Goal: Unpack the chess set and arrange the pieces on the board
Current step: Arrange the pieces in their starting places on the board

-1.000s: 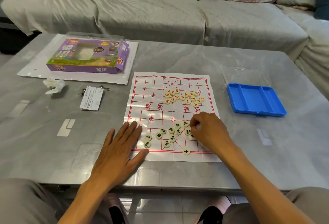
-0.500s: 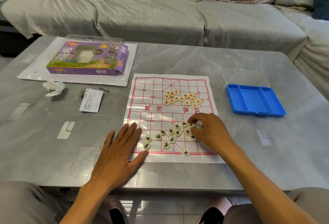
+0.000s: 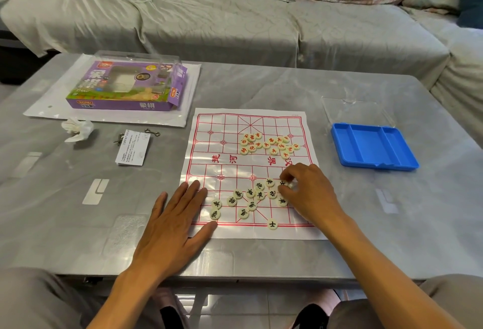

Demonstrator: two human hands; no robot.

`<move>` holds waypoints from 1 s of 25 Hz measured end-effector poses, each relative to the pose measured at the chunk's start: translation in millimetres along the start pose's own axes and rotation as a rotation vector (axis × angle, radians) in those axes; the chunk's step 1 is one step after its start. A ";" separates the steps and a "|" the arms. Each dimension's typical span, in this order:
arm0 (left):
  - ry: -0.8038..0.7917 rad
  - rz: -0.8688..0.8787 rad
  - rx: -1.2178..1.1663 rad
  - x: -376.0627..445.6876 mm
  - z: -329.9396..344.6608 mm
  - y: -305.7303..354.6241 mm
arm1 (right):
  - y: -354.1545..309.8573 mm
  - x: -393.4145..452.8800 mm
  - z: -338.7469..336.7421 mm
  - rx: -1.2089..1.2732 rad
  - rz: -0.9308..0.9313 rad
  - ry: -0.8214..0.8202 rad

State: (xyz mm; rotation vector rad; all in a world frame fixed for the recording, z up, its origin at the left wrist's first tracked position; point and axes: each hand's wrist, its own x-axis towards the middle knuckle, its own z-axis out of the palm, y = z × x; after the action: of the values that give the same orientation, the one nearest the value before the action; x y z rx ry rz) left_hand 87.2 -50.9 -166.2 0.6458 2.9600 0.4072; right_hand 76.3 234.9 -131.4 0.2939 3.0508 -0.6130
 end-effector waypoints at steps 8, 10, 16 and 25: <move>-0.002 0.001 0.012 -0.4 1.3 -0.9 | -31.0 -36.6 -17.3 0.151 -0.281 -0.176; -0.003 -0.001 0.030 -0.1 2.2 -1.6 | -42.7 -45.7 -8.2 0.086 -0.395 -0.277; -0.006 -0.004 0.036 -0.1 2.3 -0.8 | -64.4 -32.4 8.4 0.069 -0.386 -0.229; 0.009 0.000 0.016 -1.2 0.2 -0.4 | -54.1 -49.5 17.9 0.078 -0.385 -0.254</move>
State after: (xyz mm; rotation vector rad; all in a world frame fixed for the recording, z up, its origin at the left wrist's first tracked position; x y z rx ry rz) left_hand 88.1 -51.7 -166.4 0.6466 2.9742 0.3882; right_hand 114.5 170.0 -124.6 -0.3542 2.8521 -0.7200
